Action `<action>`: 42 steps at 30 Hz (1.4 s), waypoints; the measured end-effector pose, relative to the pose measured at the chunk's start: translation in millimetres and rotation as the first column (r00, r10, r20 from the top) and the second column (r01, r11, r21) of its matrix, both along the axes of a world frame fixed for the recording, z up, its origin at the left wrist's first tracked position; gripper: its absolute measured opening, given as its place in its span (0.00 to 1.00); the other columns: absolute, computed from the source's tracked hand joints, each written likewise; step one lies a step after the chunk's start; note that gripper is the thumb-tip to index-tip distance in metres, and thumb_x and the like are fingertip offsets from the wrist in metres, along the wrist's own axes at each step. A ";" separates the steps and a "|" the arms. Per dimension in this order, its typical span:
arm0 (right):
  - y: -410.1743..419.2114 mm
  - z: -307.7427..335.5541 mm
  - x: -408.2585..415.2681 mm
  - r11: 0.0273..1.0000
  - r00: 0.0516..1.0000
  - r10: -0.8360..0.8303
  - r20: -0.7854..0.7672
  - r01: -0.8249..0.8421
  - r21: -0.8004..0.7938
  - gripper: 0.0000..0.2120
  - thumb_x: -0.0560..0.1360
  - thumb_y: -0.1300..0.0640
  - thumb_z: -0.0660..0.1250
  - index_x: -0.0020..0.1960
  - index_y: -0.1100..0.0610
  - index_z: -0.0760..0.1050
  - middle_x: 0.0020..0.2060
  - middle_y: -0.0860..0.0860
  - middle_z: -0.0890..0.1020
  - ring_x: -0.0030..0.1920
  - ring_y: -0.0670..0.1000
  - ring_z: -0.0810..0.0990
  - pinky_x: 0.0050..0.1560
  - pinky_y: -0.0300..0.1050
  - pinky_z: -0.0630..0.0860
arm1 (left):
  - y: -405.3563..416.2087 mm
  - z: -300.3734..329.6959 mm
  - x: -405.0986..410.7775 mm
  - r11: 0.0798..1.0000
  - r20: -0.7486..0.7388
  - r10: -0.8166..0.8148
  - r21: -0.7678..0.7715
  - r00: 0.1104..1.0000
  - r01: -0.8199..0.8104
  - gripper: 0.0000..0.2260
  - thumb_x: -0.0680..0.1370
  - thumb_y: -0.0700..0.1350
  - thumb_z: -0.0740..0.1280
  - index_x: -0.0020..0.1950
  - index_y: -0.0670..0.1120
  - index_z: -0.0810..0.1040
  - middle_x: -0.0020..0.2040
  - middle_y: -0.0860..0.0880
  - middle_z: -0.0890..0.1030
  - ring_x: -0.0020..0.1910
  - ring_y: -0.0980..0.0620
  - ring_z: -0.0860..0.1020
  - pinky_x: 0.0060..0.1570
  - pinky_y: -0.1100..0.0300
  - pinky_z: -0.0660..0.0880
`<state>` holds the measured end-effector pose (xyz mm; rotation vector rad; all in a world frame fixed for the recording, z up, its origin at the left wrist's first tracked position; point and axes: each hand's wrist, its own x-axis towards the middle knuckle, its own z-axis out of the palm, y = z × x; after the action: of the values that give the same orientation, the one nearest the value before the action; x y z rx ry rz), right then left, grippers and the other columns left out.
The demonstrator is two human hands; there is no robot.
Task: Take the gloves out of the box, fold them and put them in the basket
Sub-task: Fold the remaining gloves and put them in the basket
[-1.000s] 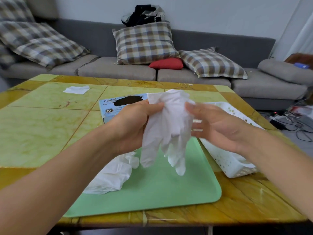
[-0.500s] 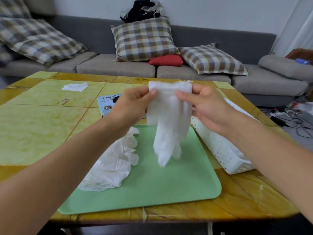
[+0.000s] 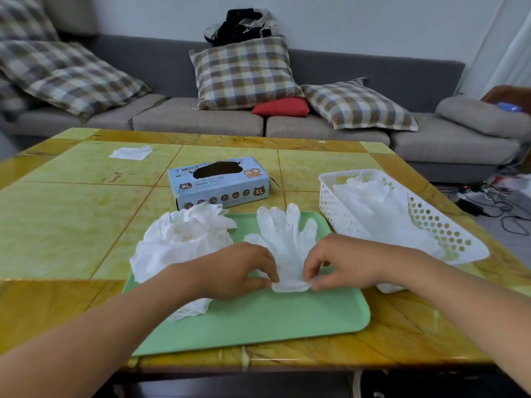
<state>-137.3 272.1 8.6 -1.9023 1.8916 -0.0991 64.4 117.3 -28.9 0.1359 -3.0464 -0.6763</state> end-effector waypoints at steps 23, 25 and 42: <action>-108.3 8.1 149.2 0.921 0.987 0.069 0.145 -0.007 -0.390 0.18 0.74 0.45 0.75 0.61 0.50 0.82 0.55 0.45 0.82 0.53 0.45 0.78 0.52 0.42 0.76 | -88.4 40.5 123.9 0.867 0.023 0.495 0.059 0.869 -0.495 0.27 0.72 0.63 0.72 0.69 0.58 0.73 0.68 0.60 0.74 0.66 0.58 0.72 0.65 0.58 0.70; -116.8 -1.7 164.6 0.952 0.996 0.090 -0.014 -0.090 -0.294 0.12 0.73 0.45 0.75 0.54 0.48 0.84 0.52 0.45 0.82 0.52 0.49 0.79 0.51 0.48 0.76 | -88.7 40.5 123.4 0.910 0.126 0.395 0.084 0.910 -0.407 0.39 0.66 0.61 0.78 0.75 0.60 0.67 0.72 0.64 0.68 0.70 0.63 0.66 0.70 0.61 0.64; -33.7 31.6 76.9 0.938 0.501 -0.252 0.828 0.336 0.082 0.06 0.78 0.59 0.67 0.50 0.60 0.80 0.40 0.53 0.82 0.36 0.47 0.81 0.38 0.37 0.78 | -108.0 17.8 99.8 0.929 0.208 0.364 -0.156 0.908 -0.337 0.46 0.70 0.54 0.79 0.80 0.60 0.53 0.77 0.56 0.61 0.75 0.50 0.61 0.73 0.49 0.63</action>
<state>-60.4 238.5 40.2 -1.1557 1.4706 -1.0350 164.2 9.3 -11.1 0.7954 -3.1348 -0.4840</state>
